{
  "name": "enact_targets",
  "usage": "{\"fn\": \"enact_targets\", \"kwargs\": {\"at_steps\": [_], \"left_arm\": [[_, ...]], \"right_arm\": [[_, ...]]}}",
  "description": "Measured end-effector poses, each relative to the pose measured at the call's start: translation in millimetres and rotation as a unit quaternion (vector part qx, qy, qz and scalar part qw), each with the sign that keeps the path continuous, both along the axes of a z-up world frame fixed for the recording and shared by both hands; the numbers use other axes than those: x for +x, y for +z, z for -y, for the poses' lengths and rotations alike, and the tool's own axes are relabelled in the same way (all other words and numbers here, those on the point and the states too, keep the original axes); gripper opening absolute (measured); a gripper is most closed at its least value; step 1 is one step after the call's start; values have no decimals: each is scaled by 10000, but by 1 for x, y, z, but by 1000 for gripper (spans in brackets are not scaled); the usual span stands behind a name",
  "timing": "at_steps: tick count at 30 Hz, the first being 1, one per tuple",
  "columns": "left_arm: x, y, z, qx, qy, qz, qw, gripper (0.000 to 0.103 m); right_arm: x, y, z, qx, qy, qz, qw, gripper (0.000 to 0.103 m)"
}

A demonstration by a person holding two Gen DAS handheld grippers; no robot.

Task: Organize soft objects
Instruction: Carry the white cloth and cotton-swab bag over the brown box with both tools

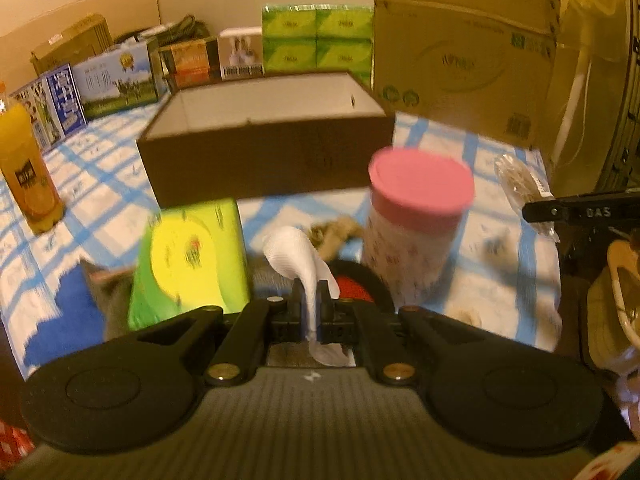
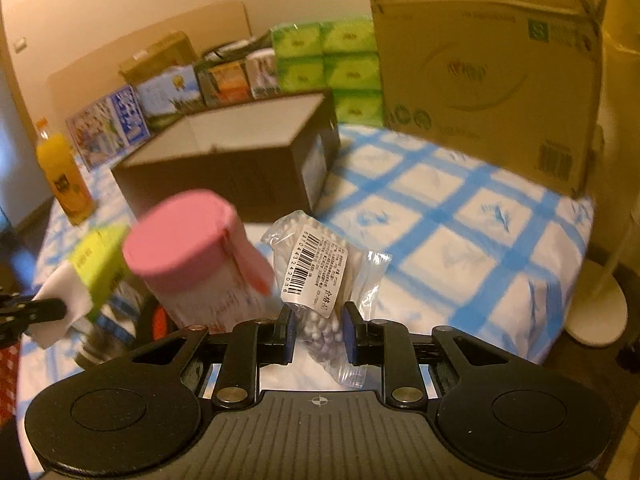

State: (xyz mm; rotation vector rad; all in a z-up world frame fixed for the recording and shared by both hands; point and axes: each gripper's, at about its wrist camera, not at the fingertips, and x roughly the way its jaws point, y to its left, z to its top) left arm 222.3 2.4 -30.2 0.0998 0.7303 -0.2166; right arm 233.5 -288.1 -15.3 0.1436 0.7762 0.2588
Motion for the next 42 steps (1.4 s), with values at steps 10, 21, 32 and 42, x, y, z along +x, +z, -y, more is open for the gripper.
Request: {"fn": "enact_targets", "kwargs": {"at_steps": [10, 21, 32, 42], "left_arm": [[67, 49, -2, -36, -14, 643, 9979, 4], [155, 61, 15, -158, -225, 793, 9965, 4], [242, 41, 17, -362, -208, 465, 9980, 4], [288, 8, 12, -347, -177, -27, 9992, 4]], "right_arm": [[63, 44, -2, 221, 485, 534, 9972, 24], [151, 54, -28, 332, 975, 781, 9916, 24], [230, 26, -65, 271, 1347, 485, 9893, 24], [275, -3, -83, 257, 1377, 30, 9901, 24]]}}
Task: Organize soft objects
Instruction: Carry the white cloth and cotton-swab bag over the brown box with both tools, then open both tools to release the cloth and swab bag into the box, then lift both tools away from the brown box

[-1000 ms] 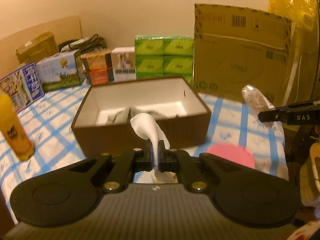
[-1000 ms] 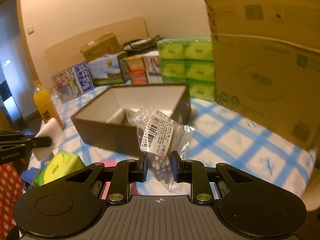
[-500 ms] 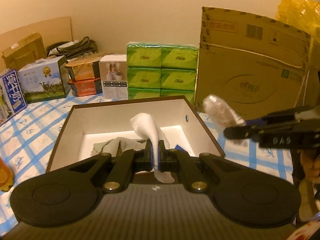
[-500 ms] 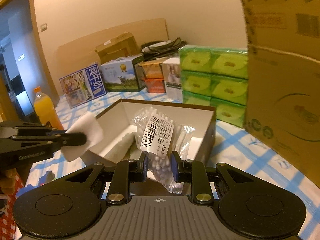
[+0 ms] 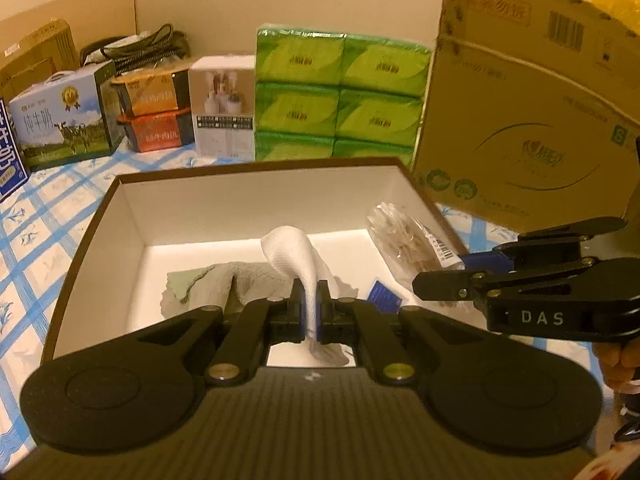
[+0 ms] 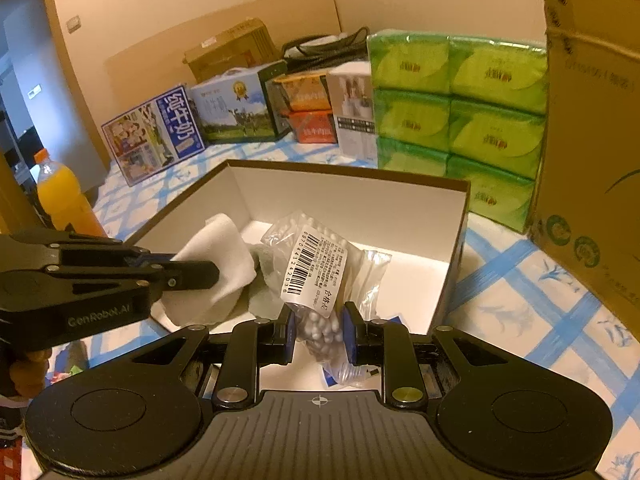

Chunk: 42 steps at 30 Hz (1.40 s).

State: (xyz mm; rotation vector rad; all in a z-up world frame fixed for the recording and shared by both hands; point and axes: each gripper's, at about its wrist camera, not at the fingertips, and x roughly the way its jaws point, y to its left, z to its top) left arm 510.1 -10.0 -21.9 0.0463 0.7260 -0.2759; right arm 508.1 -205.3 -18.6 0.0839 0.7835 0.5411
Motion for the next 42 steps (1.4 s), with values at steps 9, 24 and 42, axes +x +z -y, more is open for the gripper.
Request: {"fn": "enact_targets", "kwargs": {"at_steps": [9, 24, 42], "left_arm": [[16, -13, -13, 96, 128, -200, 9997, 27], [1, -3, -37, 209, 300, -161, 9992, 40], [-92, 60, -65, -320, 455, 124, 9984, 41]], "right_arm": [[16, -8, -11, -63, -22, -90, 9999, 24], [16, 0, -11, 481, -393, 68, 9980, 72], [-68, 56, 38, 617, -884, 468, 9931, 72]]}}
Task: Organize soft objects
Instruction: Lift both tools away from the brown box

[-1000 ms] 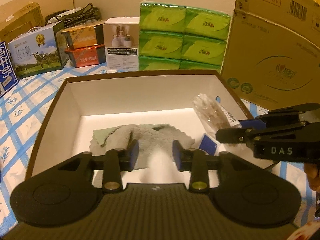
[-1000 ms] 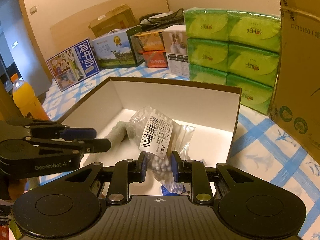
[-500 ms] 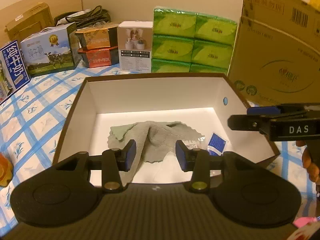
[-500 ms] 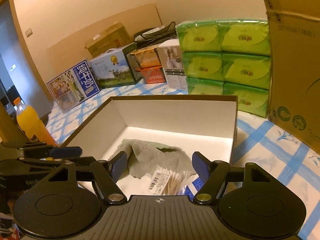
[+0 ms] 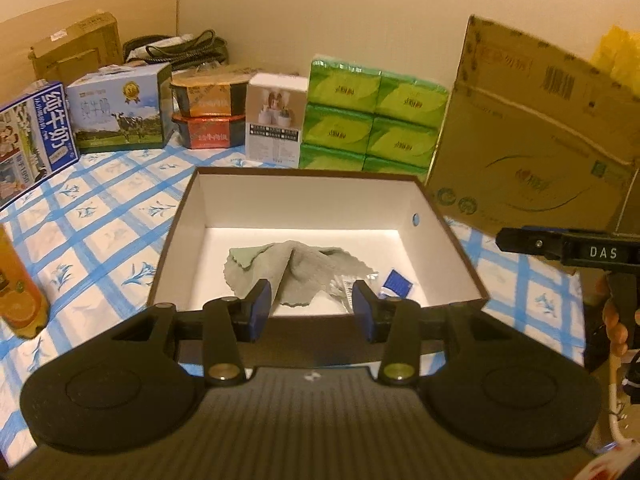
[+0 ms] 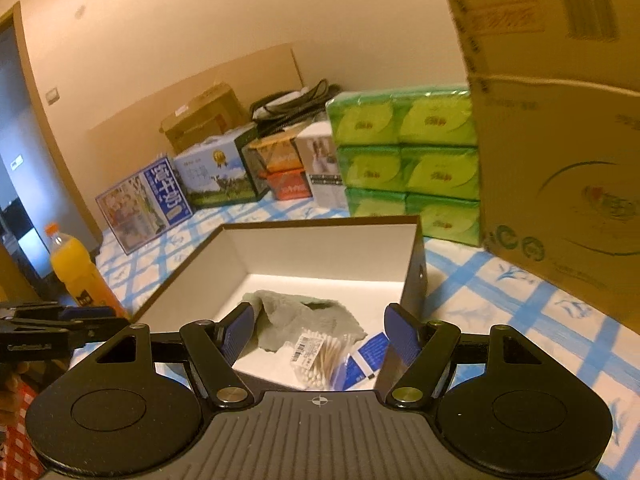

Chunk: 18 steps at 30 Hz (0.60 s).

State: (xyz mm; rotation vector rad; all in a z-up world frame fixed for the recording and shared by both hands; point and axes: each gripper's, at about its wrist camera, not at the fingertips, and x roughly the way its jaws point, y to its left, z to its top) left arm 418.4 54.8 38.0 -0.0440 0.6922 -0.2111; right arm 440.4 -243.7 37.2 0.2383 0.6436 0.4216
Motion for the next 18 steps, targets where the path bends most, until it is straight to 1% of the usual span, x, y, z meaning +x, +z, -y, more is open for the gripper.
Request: {"fn": "enact_targets", "kwargs": {"at_steps": [4, 8, 13, 18], "left_arm": [[-31, 17, -8, -149, 40, 118, 9998, 41], [-65, 31, -13, -213, 51, 225, 9995, 41], [-110, 46, -23, -200, 96, 325, 9992, 41], [-151, 51, -27, -114, 119, 398, 9991, 41]], "right_arm": [[-30, 13, 11, 71, -194, 118, 9997, 72], [-64, 25, 22, 182, -371, 177, 9990, 72], [-107, 36, 29, 168, -482, 232, 9984, 72], [-150, 43, 31, 252, -567, 255, 9978, 72]]}}
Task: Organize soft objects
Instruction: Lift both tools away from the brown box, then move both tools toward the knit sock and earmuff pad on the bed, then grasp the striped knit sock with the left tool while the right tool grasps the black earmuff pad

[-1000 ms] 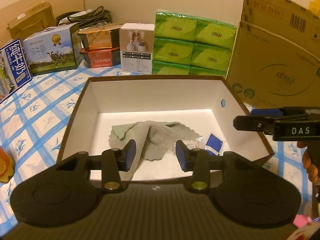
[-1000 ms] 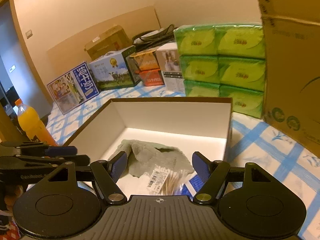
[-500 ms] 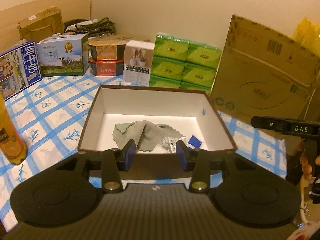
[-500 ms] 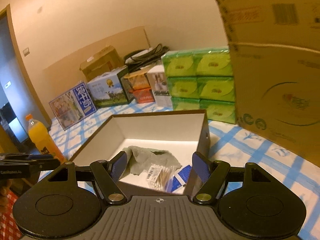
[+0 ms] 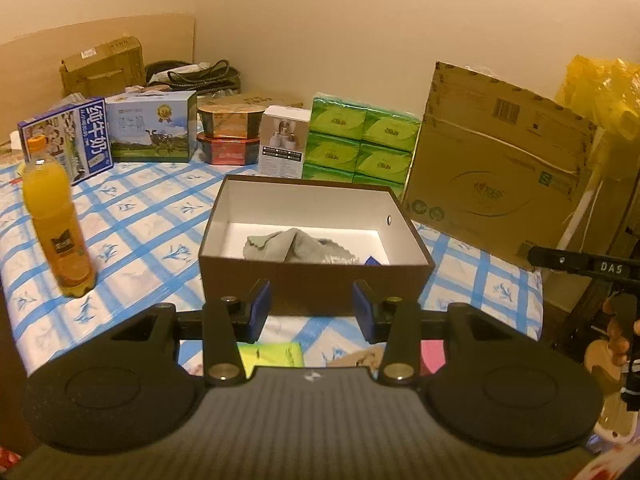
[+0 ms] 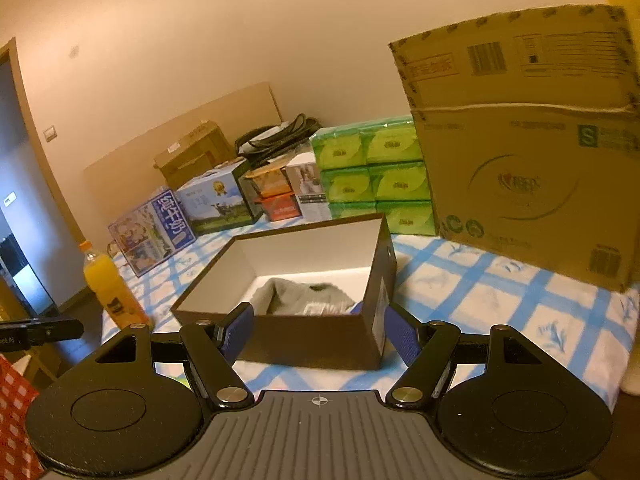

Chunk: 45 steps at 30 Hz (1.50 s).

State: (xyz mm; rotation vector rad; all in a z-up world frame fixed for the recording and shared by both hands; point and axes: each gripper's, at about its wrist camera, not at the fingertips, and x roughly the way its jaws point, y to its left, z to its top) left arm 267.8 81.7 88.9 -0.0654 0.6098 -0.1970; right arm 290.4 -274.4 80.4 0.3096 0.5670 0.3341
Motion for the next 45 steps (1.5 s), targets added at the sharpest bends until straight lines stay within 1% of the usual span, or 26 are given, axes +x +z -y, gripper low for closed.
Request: {"fn": "enact_targets", "kwargs": {"at_steps": [5, 10, 15, 19, 21, 24, 28, 31, 36, 45], "left_arm": [[-36, -1, -4, 50, 44, 24, 10000, 41], [-62, -7, -7, 19, 120, 2, 9999, 41], [-82, -16, -7, 53, 204, -54, 9998, 41], [-92, -26, -4, 169, 238, -106, 9995, 41], [-94, -33, -1, 165, 230, -165, 9995, 41], [-96, -47, 4, 182, 201, -322, 9991, 41], [-96, -66, 10, 245, 168, -473, 9984, 41], [-94, -80, 13, 212, 177, -603, 9978, 41], [-90, -103, 18, 276, 157, -801, 9963, 41], [-76, -134, 25, 374, 66, -1061, 9936, 41]], "right_arm": [[-42, 4, -5, 119, -48, -1, 9999, 72], [-78, 1, -17, 140, 75, -86, 9998, 72], [-106, -15, -39, 30, 325, -340, 9989, 72], [-119, -38, -59, -147, 564, -621, 9964, 72], [-123, -51, -68, -239, 636, -751, 9949, 71], [-128, -66, -79, -291, 726, -910, 9928, 71], [-127, -79, -87, -433, 782, -939, 9916, 71], [-124, -86, -90, -453, 784, -999, 9909, 70], [-119, -102, -96, -427, 809, -1163, 9890, 59], [-104, -121, -98, -308, 729, -1318, 9881, 52]]}}
